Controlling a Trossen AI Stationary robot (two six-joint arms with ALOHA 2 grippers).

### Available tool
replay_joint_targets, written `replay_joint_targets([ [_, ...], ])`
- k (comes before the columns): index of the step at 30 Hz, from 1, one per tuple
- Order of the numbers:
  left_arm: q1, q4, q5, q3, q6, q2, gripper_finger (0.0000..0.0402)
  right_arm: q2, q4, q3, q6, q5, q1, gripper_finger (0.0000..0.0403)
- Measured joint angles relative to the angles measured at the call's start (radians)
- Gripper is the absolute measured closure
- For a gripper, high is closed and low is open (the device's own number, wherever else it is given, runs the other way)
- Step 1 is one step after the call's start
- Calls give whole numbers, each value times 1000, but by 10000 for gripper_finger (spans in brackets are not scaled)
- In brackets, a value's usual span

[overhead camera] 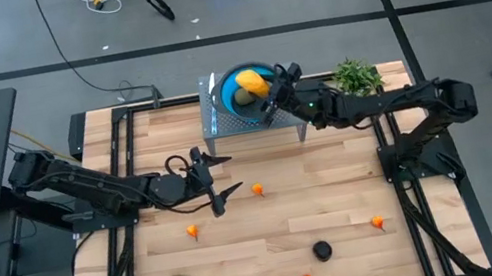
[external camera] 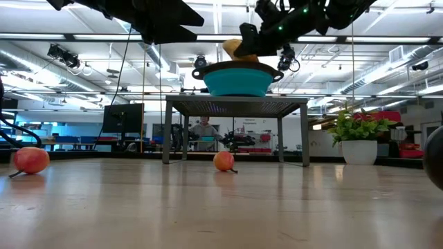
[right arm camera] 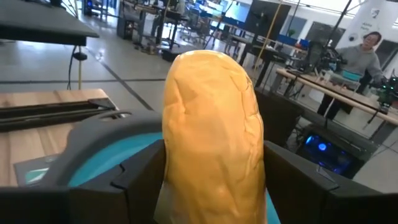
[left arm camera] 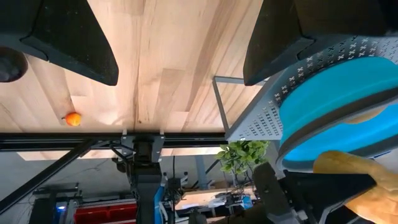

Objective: Pick & Place Fruit
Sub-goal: Put the yellow mango into the blue strainer bowl, then put the orange pear into the blue strainer bowl

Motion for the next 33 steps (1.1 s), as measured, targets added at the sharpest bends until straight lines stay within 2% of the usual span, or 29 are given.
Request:
replay_joint_targets([
  [9,0,-1,0,0,0,0,45,0,-36,0,-8,8,-4,107],
  [19,0,-9,0,0,0,0,45,-1,-1,0,-33,33,-4,103],
  [25,0,-31,-2,0,-7,0,45,-62,45,0,-63,34,34,103],
  [33,0,-33,-5,0,0,0,45,-131,-58,2,-44,-120,142,103],
])
